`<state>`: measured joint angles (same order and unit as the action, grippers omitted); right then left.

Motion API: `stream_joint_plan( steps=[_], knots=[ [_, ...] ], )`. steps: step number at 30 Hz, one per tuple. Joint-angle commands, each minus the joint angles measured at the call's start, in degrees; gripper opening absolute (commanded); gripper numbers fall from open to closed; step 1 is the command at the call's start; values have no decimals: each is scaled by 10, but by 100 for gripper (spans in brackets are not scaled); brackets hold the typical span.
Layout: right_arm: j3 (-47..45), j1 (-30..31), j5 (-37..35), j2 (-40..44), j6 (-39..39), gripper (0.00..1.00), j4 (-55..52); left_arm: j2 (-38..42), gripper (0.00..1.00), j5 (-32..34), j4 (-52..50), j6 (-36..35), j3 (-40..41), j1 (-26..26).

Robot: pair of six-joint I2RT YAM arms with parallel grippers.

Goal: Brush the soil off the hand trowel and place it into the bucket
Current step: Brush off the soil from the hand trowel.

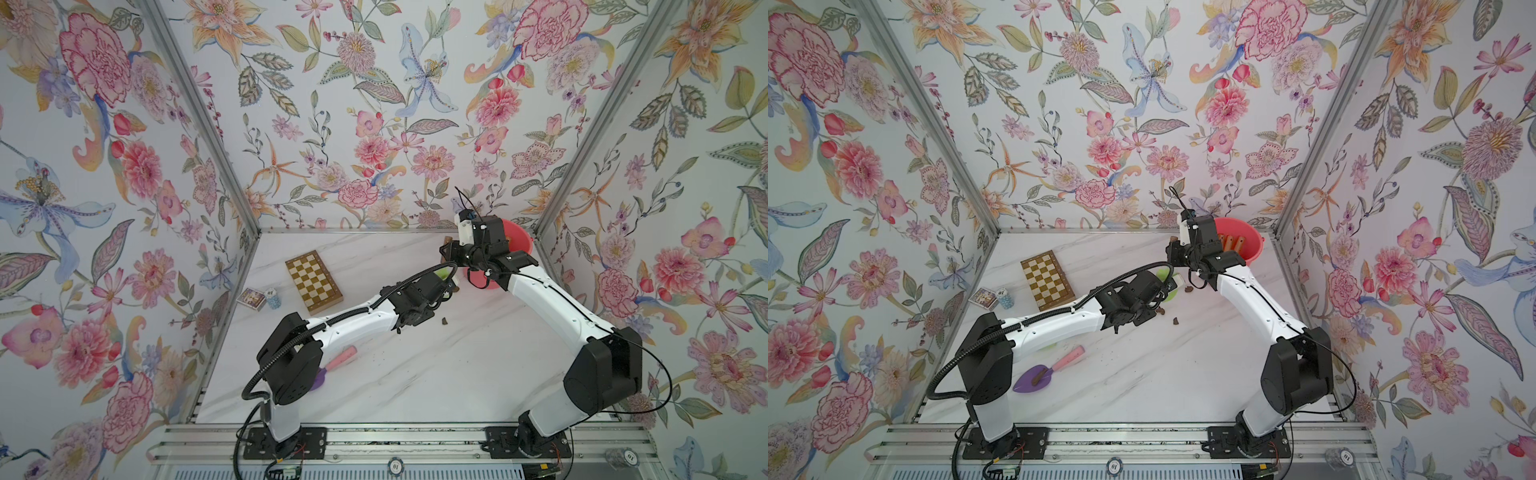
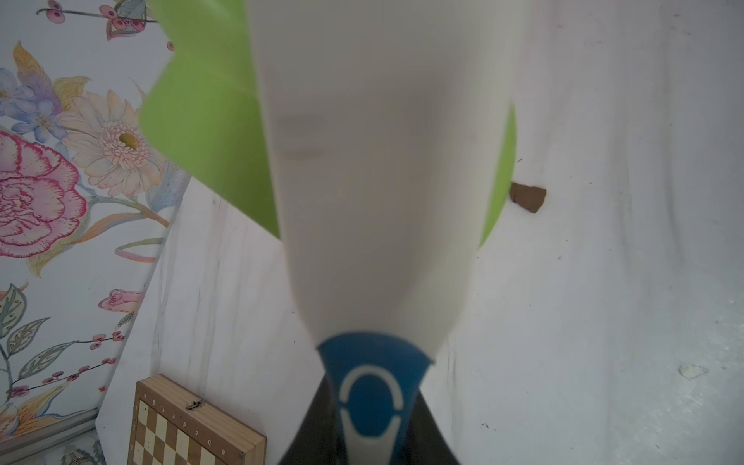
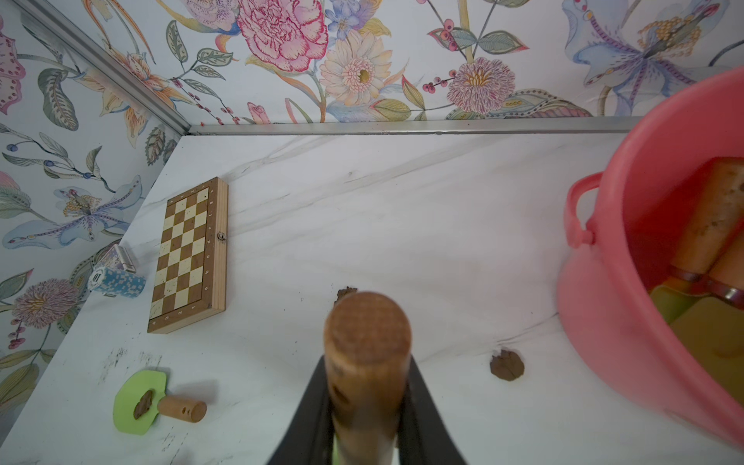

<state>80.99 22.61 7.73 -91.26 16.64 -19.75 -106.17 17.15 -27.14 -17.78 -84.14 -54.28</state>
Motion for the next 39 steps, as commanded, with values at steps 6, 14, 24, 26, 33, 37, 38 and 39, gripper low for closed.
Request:
stream_joint_plan(
  steps=[6, 14, 24, 26, 33, 37, 38, 39],
  knots=[
    [44, -23, 23, 29, 2, 13, 3, 9, 0, -14, 0, 26, 61, -26],
    [43, -33, 19, 23, -5, 13, 54, 74, 0, -31, -43, 108, 99, -35],
    [-4, -57, 170, 48, -84, 13, 113, 184, 0, -388, -196, 174, 26, 156],
    [-39, -56, 240, 71, -140, 15, 149, 170, 0, -513, -225, 170, 8, 188],
    [-100, -63, 317, 137, -202, 14, 204, 117, 0, -726, -271, 127, -19, 215],
    [-87, -62, 363, 142, -214, 14, 191, 100, 0, -756, -273, 127, -32, 228],
    [-86, -62, 374, 143, -220, 14, 187, 100, 0, -765, -265, 133, -33, 232],
    [-84, -62, 381, 144, -225, 14, 184, 101, 0, -771, -257, 139, -34, 235]
  ],
)
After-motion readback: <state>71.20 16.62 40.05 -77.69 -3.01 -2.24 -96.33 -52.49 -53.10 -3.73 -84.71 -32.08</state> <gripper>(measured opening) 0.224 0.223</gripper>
